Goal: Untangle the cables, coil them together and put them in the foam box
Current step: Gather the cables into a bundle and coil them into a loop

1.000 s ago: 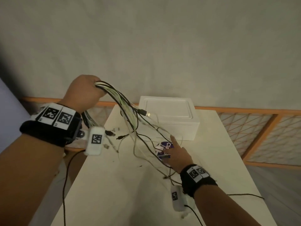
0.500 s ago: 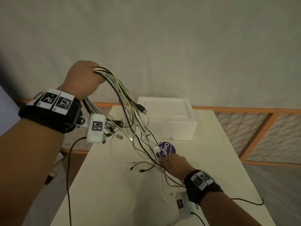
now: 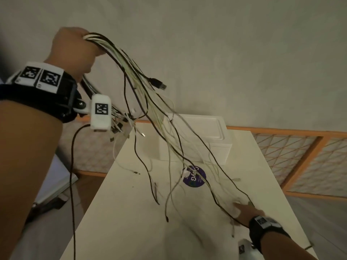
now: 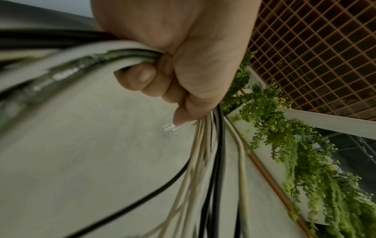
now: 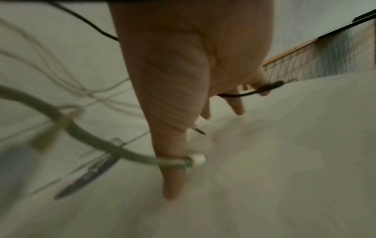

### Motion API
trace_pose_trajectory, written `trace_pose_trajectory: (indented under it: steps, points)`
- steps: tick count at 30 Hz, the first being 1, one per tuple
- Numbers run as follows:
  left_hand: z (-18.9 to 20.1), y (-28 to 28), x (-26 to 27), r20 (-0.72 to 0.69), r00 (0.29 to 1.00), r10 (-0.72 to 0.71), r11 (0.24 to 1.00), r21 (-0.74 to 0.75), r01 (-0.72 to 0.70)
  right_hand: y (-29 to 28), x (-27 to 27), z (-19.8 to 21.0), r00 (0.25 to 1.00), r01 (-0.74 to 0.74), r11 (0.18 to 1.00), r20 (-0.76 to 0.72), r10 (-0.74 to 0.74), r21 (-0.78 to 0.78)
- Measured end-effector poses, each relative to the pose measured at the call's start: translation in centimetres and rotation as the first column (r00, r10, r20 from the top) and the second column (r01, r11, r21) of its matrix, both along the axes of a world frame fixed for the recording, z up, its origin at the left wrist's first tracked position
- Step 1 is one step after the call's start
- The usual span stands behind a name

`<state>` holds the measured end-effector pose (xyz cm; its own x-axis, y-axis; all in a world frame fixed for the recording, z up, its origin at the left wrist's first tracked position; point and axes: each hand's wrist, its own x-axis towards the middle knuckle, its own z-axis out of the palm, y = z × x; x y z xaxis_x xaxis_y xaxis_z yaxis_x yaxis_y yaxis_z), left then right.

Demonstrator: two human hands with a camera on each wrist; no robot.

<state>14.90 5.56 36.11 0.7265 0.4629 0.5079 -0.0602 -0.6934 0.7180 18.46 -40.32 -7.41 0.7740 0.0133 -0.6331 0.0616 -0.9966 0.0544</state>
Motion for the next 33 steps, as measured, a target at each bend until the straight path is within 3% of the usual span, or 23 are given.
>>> trace_pose_trajectory:
  steps: [2, 3, 5, 7, 8, 9, 10, 11, 12, 14, 16, 18, 19, 22, 23, 24, 25, 26, 28, 30, 32, 33]
  points:
    - [-0.4, -0.9, 0.5, -0.023, 0.999, -0.025, 1.000, 0.011, 0.025, 1.4, 1.3, 2.9, 0.995, -0.072, 0.996, -0.070, 0.075, 0.049]
    - [-0.9, -1.5, 0.9, -0.039, 0.998, -0.040, 0.998, 0.042, 0.041, 3.5, 0.8, 7.1, 0.993, -0.089, 0.994, -0.067, 0.094, 0.067]
    - [-2.0, -3.1, 1.6, -0.075, 0.995, -0.066, 0.986, 0.148, 0.077, 7.4, 0.3, 14.9, 0.971, -0.235, 0.967, 0.076, 0.228, 0.102]
    - [-3.3, -5.0, 2.2, -0.109, 0.990, -0.091, 0.964, 0.238, 0.115, 11.1, 0.3, 21.4, 0.880, -0.396, 0.882, 0.381, 0.285, 0.255]
    - [-4.1, -6.1, 2.4, -0.130, 0.986, -0.107, 0.957, 0.256, 0.138, 12.5, -0.1, 23.6, 0.805, -0.466, 0.782, 0.564, 0.182, 0.413]
    - [-4.9, -7.2, 2.6, -0.148, 0.981, -0.128, 0.950, 0.265, 0.163, 14.0, -0.7, 25.8, 0.740, -0.528, 0.602, 0.672, -0.020, 0.599]
    - [-5.6, -8.3, 2.8, -0.164, 0.975, -0.151, 0.945, 0.266, 0.191, 15.1, -1.2, 27.4, 0.702, -0.585, 0.386, 0.684, -0.201, 0.713]
    - [-6.4, -9.3, 2.8, -0.177, 0.968, -0.176, 0.943, 0.250, 0.217, 16.3, -1.7, 28.4, 0.719, -0.594, 0.206, 0.628, -0.299, 0.778]
    - [-7.0, -10.1, 2.8, -0.184, 0.961, -0.205, 0.944, 0.221, 0.243, 17.4, -1.8, 28.8, 0.760, -0.564, 0.098, 0.562, -0.328, 0.820]
    - [-7.9, -11.2, 2.7, -0.175, 0.950, -0.260, 0.948, 0.139, 0.286, 19.3, -1.8, 27.9, 0.844, -0.429, -0.008, 0.398, -0.358, 0.903]
    - [-8.1, -11.7, 2.5, -0.148, 0.942, -0.301, 0.944, 0.091, 0.316, 20.0, -1.0, 26.2, 0.900, -0.189, -0.148, 0.112, -0.420, 0.971]
    - [-7.7, -11.7, 2.2, -0.124, 0.941, -0.314, 0.942, 0.082, 0.325, 19.6, -0.1, 24.2, 0.882, 0.071, -0.238, -0.172, -0.439, 0.969]
    - [-7.3, -11.4, 2.1, -0.110, 0.944, -0.312, 0.944, 0.079, 0.321, 19.0, 0.1, 23.2, 0.864, 0.148, -0.219, -0.234, -0.446, 0.964]
    - [-5.9, -9.8, 2.0, -0.073, 0.957, -0.281, 0.958, 0.030, 0.284, 15.6, 0.5, 18.6, 0.826, 0.233, 0.112, -0.135, -0.547, 0.966]
    - [-5.5, -9.0, 2.1, -0.060, 0.963, -0.264, 0.965, -0.008, 0.264, 14.0, 0.9, 16.4, 0.783, 0.307, 0.156, -0.156, -0.603, 0.939]
    - [-5.1, -8.2, 2.1, -0.050, 0.966, -0.252, 0.967, -0.055, 0.249, 12.4, 1.2, 14.0, 0.704, 0.419, 0.113, -0.243, -0.667, 0.901]
    - [-4.8, -7.4, 2.2, -0.044, 0.968, -0.248, 0.965, -0.102, 0.243, 10.8, 1.1, 11.6, 0.663, 0.492, 0.183, -0.230, -0.712, 0.851]
    - [-4.6, -6.8, 2.2, -0.047, 0.967, -0.248, 0.962, -0.133, 0.240, 9.4, 0.5, 9.9, 0.667, 0.554, 0.293, -0.205, -0.716, 0.779]
    - [-4.8, -6.2, 2.2, -0.093, 0.965, -0.247, 0.964, -0.124, 0.235, 6.6, -1.0, 7.0, 0.801, 0.506, 0.637, -0.042, -0.598, 0.582]
    - [-5.4, -6.3, 2.3, -0.143, 0.957, -0.252, 0.967, -0.087, 0.241, 5.0, -1.9, 6.1, 0.929, 0.301, 0.877, 0.093, -0.358, 0.374]
    - [-6.4, -6.7, 2.5, -0.171, 0.950, -0.262, 0.965, -0.079, 0.252, 4.9, -2.3, 6.9, 0.991, 0.051, 0.972, 0.108, -0.078, 0.231]
    - [-6.9, -6.8, 2.6, -0.183, 0.947, -0.262, 0.965, -0.078, 0.252, 4.9, -2.5, 8.4, 0.997, 0.019, 0.984, 0.067, -0.032, 0.178]
